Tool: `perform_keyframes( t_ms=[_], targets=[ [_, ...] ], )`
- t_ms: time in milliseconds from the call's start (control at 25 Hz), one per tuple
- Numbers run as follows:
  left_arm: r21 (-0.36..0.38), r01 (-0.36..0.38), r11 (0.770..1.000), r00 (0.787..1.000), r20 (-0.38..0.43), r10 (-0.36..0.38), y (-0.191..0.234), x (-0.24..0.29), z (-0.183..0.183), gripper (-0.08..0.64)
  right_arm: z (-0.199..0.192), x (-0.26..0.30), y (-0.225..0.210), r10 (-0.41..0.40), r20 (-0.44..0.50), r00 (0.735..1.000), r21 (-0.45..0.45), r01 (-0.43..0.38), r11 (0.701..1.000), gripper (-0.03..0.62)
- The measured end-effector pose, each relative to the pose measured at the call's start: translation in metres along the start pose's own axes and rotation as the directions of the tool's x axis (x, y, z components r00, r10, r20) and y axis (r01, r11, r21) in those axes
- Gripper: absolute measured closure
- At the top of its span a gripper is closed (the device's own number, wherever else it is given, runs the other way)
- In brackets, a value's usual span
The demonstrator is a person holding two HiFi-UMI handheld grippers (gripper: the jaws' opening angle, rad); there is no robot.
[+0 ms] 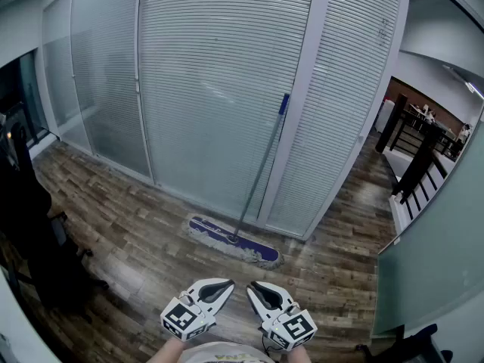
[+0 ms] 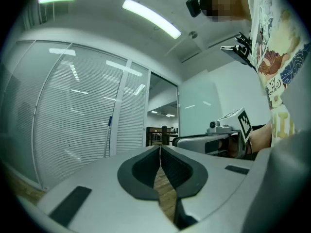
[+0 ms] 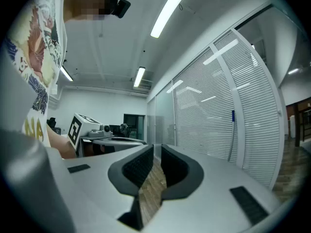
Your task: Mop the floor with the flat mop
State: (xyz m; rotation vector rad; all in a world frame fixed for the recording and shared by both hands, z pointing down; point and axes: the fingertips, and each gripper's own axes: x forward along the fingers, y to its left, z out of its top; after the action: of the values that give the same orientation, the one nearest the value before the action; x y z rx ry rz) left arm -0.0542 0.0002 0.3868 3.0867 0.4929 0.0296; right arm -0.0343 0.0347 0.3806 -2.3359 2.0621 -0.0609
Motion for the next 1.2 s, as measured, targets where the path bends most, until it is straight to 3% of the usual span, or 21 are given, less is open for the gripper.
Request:
perform_keyframes(
  t_ms=[360, 600, 760, 960, 1200],
  targets=[
    [-0.016, -0.011, 1.0, 1.0, 0.004, 0.011, 0.003, 0.001, -0.006, 0.546, -0.005, 0.01, 0.004, 0.04, -0.012, 0.999, -0.016, -0.041, 0.999, 0.534],
    [0.004, -0.002, 1.0, 1.0, 0.027, 0.002, 0.003, 0.004, 0.0, 0.546, 0.004, 0.01, 0.002, 0.062, 0.063, 0.996, 0.073, -0.066, 0.995, 0.532],
    [0.006, 0.002, 1.0, 1.0, 0.024, -0.002, 0.005, 0.004, 0.001, 0.546, 0.005, 0.014, 0.004, 0.104, 0.059, 0.993, 0.096, -0.11, 0.989, 0.534],
    [0.018, 0.012, 1.0, 1.0, 0.02, -0.012, 0.015, 0.008, 0.0, 0.546, 0.004, 0.025, -0.007, 0.071, 0.037, 0.997, 0.044, -0.073, 0.996, 0.532],
    [0.012, 0.01, 1.0, 1.0, 0.003, -0.01, 0.032, 0.021, -0.007, 0.546, 0.001, 0.038, -0.026, 0.035, 0.022, 0.999, 0.065, -0.037, 0.997, 0.532]
  ],
)
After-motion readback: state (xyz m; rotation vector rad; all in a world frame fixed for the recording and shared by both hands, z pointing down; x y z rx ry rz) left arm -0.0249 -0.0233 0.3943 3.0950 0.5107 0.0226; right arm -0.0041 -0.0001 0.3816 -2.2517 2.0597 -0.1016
